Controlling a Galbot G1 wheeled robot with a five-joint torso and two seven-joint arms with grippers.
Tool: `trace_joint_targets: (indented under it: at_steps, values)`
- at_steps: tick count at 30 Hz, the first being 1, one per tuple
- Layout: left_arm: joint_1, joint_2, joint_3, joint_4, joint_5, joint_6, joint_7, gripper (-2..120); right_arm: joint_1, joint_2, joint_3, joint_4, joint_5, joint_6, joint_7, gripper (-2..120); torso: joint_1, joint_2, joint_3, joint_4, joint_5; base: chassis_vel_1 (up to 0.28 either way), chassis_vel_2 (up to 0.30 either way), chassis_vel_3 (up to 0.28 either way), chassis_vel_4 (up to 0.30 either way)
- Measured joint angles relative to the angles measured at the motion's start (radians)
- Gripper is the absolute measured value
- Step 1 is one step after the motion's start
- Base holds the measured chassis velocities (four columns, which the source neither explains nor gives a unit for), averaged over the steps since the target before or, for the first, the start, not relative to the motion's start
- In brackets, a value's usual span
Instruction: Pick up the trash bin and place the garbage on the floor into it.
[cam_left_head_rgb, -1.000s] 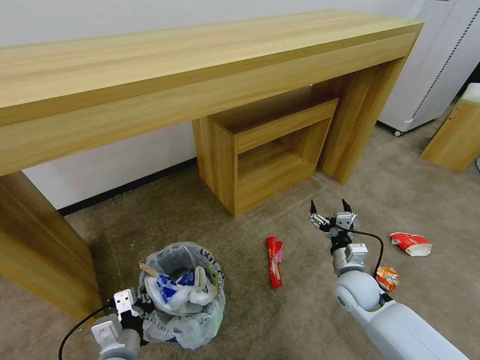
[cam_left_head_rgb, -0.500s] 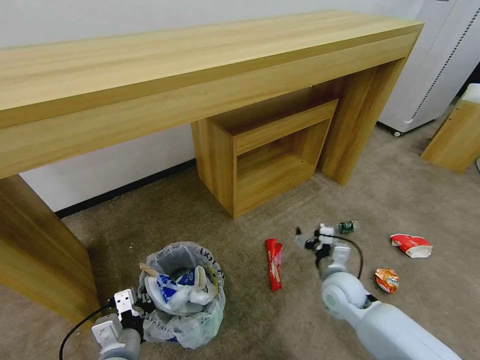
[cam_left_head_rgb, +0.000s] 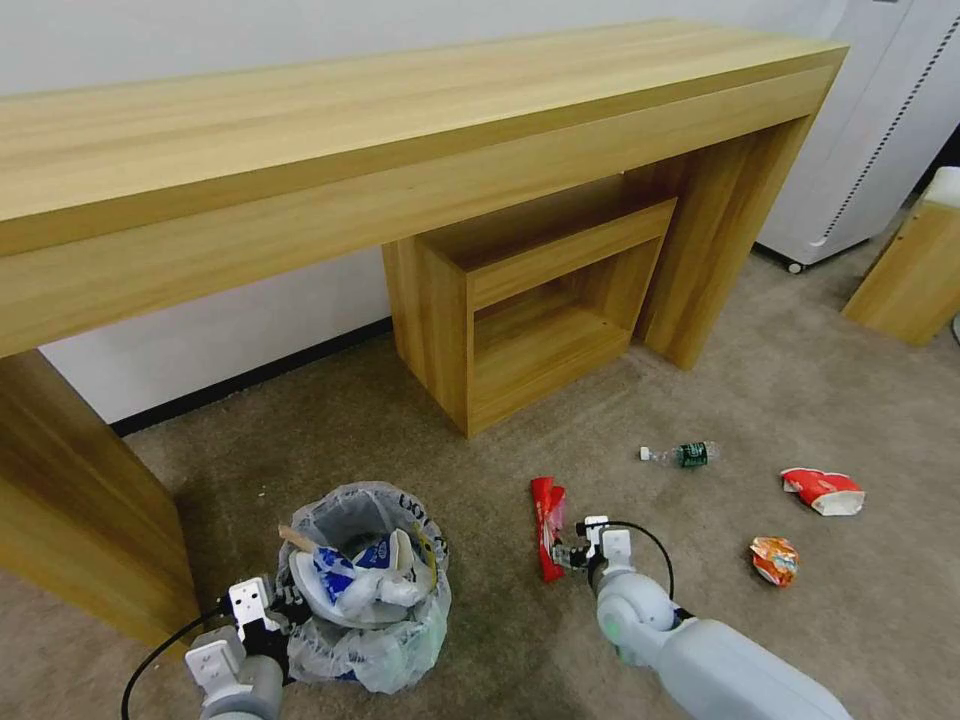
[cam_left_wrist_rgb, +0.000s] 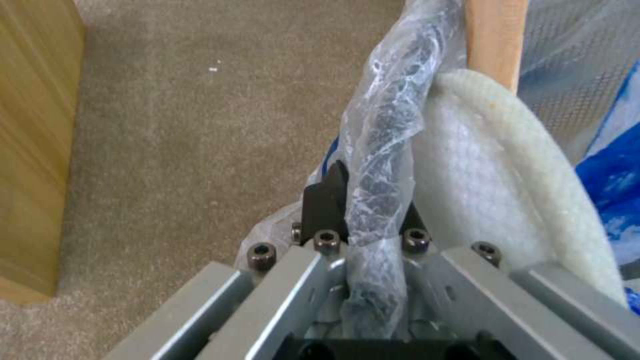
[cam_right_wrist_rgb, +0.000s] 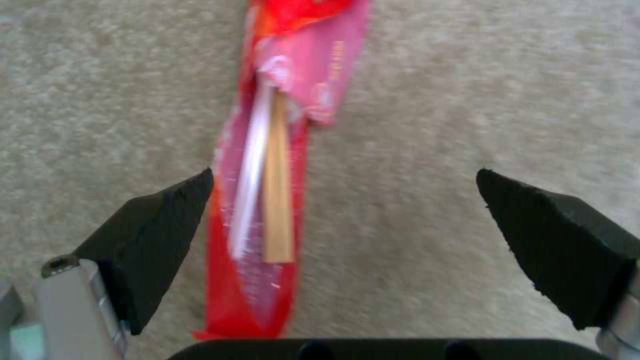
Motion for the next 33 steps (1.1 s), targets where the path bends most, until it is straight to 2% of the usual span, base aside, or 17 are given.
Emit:
trace_joint_targets:
  at_steps: [4,11,25,31,33]
  values:
    - [0.003,-0.002,0.0,-0.006,-0.001,-0.001,0.001,0,0.026,0.043,-0.028,-0.047,-0.02,0.016,-0.011,97,0.0,0.0,0.0,0.0,-0.0002,0.0,0.0,0.0,0.0]
    - [0.002,0.0,-0.001,-0.011,-0.006,-0.002,0.001,0,0.049,0.104,-0.054,-0.127,-0.061,0.04,-0.027,84,0.0,0.0,0.0,0.0,-0.0001,0.0,0.0,0.0,0.0]
    - [0.004,0.005,0.007,-0.014,-0.009,-0.006,0.004,0,0.058,0.17,-0.057,-0.263,-0.126,0.082,-0.068,71,0.0,0.0,0.0,-0.0002,-0.0003,0.0,0.0,0.0,0.0]
    - [0.006,0.009,0.007,-0.017,-0.011,-0.009,0.004,0,0.058,0.181,-0.06,-0.278,-0.152,0.09,-0.07,64,0.0,0.0,0.0,-0.0002,-0.0002,0.0,0.0,0.0,0.0]
    - [0.005,0.01,0.006,-0.017,-0.012,-0.009,0.005,0,0.056,0.183,-0.06,-0.279,-0.162,0.093,-0.071,56,0.0,0.0,0.0,0.0001,0.0003,0.0,0.0,0.0,0.0]
